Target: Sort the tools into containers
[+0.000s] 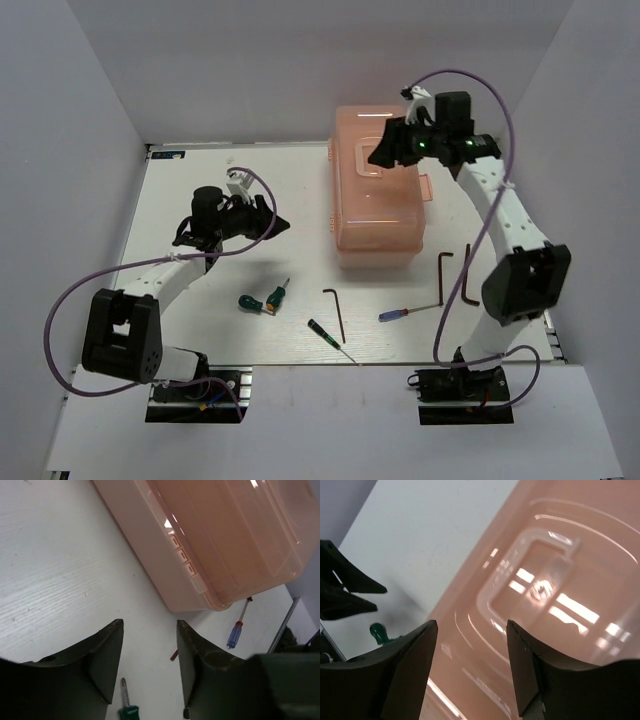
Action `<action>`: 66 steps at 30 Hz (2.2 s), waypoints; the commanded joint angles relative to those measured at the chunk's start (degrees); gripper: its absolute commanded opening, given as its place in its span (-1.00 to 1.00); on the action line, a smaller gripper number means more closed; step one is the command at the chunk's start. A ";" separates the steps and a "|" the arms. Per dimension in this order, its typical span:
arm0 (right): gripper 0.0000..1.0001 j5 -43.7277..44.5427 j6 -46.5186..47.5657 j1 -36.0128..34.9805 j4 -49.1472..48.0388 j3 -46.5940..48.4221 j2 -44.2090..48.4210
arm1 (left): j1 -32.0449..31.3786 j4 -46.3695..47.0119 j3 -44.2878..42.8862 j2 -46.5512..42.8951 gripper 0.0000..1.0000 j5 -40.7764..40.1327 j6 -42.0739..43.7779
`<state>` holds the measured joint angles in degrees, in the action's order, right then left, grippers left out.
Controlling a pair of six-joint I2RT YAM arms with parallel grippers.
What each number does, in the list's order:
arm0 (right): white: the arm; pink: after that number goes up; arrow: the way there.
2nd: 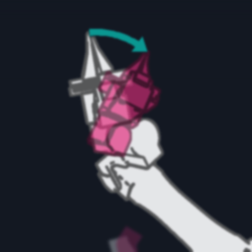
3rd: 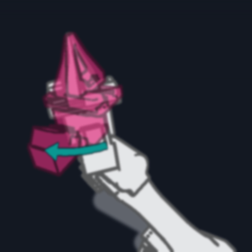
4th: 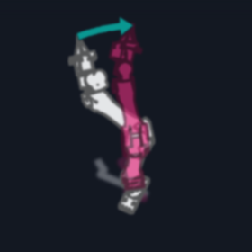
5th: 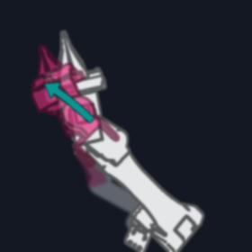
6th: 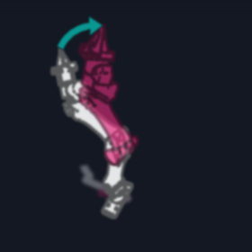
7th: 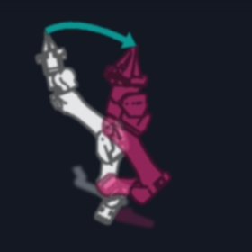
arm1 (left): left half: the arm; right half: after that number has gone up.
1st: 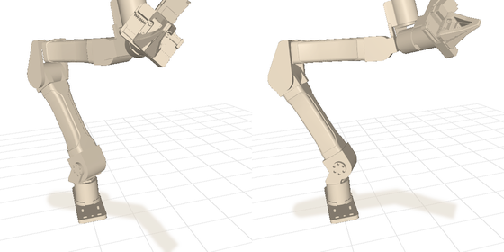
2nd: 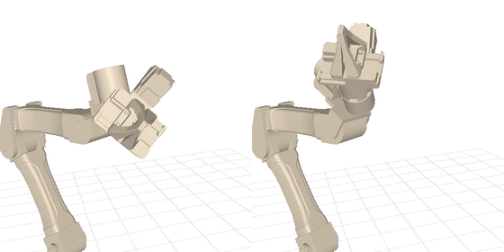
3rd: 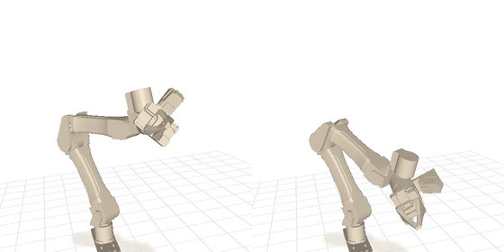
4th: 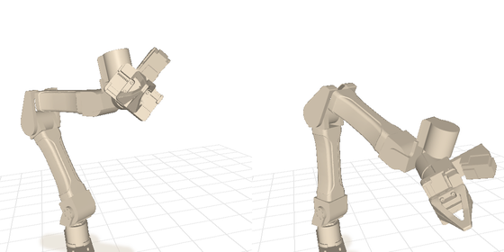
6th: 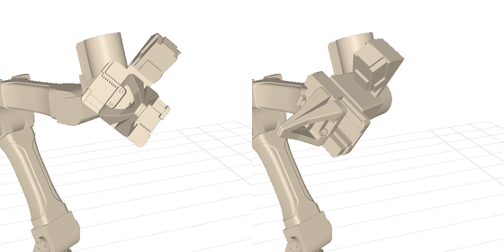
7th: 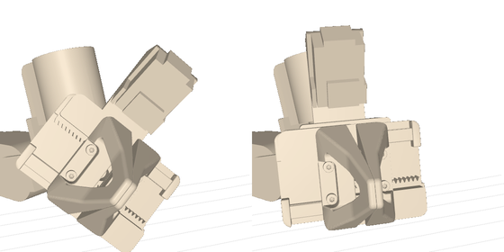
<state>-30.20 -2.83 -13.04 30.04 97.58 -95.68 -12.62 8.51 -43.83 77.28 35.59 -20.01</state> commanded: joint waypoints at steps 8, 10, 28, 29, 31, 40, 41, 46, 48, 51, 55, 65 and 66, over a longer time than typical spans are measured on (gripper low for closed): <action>0.22 12.93 -15.35 -7.00 -1.83 16.50 -13.91 | -0.03 11.00 -6.79 5.61 0.47 6.42 -5.74; 0.25 16.29 -15.98 -7.53 -1.04 15.37 -14.27 | -0.03 11.61 -7.84 7.88 0.57 6.94 -6.35; 0.25 20.80 -23.45 -9.29 5.20 15.54 -19.63 | -1.09 21.55 -18.38 15.19 0.62 11.77 -13.56; 0.25 20.70 -23.80 -9.37 5.38 15.53 -19.55 | -1.70 21.55 -19.09 15.79 0.62 11.78 -13.56; 0.25 18.61 -24.76 -9.11 5.64 15.10 -19.46 | -1.70 21.55 -20.93 16.33 0.62 12.30 -13.56; 0.14 9.99 -27.67 -7.79 1.87 14.92 -15.86 | -3.99 20.15 -29.11 21.42 0.62 12.83 -14.09; 0.14 9.63 -27.93 -7.44 1.69 15.44 -15.68 | -4.69 20.14 -29.81 22.47 0.62 13.36 -14.09; 0.11 6.56 -28.72 -6.48 0.90 15.89 -14.71 | -6.36 17.95 -34.65 25.46 0.59 13.36 -14.09; 0.11 5.42 -29.51 -6.39 0.46 15.80 -14.54 | -7.76 17.15 -36.66 26.95 0.59 12.84 -14.09; 0.11 4.18 -30.48 -6.04 0.11 15.45 -14.01 | -9.17 14.87 -39.21 28.02 0.57 12.22 -13.57; 0.08 2.95 -30.92 -5.51 -0.42 14.92 -13.48 | -10.40 13.64 -41.07 30.73 0.57 10.47 -13.04; 0.08 0.93 -32.06 -4.63 -1.30 14.30 -13.57 | -15.41 -0.07 -51.95 36.36 0.47 3.17 -7.60; 0.08 0.93 -32.15 -4.63 -1.48 14.13 -13.57 | -15.41 -1.38 -52.75 36.89 0.47 0.82 -7.07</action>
<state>-23.94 -32.99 -16.99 30.70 111.98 -112.95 -26.81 13.10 -92.88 114.63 41.67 -30.24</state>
